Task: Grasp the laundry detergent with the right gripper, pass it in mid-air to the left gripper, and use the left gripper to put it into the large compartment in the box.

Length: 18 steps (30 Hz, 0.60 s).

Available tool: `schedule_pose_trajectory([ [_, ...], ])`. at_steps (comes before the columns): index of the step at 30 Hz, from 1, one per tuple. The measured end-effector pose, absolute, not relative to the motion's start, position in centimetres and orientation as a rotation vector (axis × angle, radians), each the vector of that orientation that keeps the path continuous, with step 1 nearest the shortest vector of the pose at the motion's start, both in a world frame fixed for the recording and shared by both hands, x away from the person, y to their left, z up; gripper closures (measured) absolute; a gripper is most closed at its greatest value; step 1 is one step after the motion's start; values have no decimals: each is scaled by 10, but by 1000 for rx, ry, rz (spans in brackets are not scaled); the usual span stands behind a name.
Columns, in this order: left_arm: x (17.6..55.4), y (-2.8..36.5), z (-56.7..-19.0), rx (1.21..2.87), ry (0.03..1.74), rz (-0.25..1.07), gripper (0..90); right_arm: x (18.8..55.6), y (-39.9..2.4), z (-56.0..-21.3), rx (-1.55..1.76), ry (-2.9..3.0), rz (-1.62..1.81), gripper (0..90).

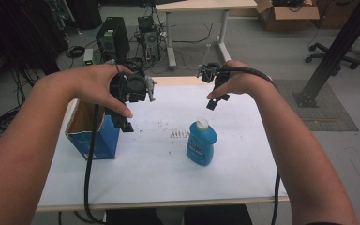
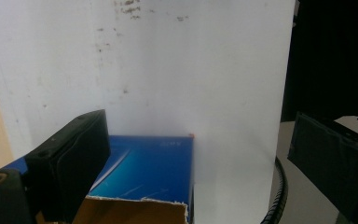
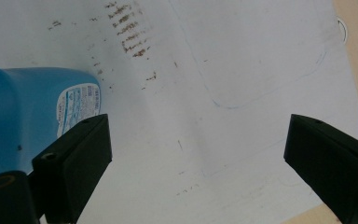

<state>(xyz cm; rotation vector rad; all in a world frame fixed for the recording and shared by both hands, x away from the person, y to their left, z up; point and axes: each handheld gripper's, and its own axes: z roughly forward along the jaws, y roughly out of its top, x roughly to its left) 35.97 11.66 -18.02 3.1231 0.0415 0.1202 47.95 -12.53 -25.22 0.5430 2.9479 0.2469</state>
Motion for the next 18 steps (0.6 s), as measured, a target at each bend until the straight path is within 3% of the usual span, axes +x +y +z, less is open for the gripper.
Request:
schedule_pose_trajectory([
  [18,362,114,-183,3111,31,114,58,463,-158,-257,556,2920,306,74],
])
